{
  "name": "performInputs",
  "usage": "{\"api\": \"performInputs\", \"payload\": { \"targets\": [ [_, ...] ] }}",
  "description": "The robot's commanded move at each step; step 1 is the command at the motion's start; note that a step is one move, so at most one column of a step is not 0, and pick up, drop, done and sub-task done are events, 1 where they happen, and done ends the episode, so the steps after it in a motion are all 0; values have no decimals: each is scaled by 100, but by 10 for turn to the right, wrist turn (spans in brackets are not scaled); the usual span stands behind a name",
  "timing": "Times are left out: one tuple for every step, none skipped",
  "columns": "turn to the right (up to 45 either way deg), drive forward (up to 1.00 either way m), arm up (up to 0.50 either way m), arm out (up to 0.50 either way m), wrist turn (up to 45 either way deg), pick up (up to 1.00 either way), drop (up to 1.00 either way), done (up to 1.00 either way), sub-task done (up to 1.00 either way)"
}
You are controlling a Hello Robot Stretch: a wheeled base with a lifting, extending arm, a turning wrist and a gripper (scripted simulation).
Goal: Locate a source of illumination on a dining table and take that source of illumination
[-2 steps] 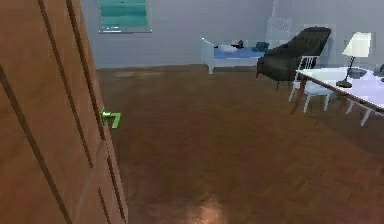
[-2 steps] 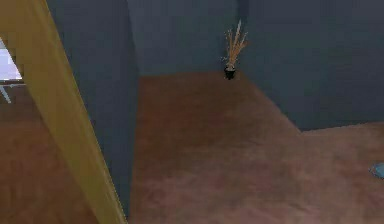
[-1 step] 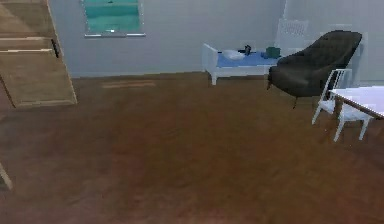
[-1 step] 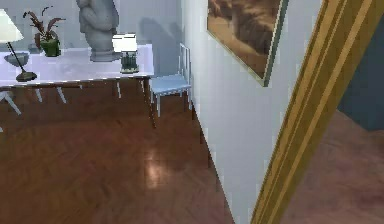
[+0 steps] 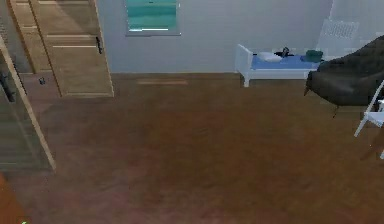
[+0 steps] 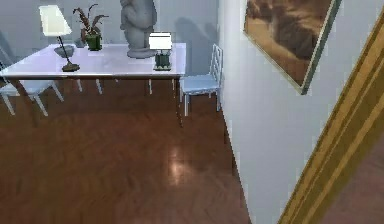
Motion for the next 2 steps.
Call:
{"api": "performInputs", "payload": {
  "targets": [
    [0, 50, 0, 0, 0, 0, 0, 0, 0],
    [-60, 0, 0, 0, 0, 0, 0, 0, 0]
  ]
}}
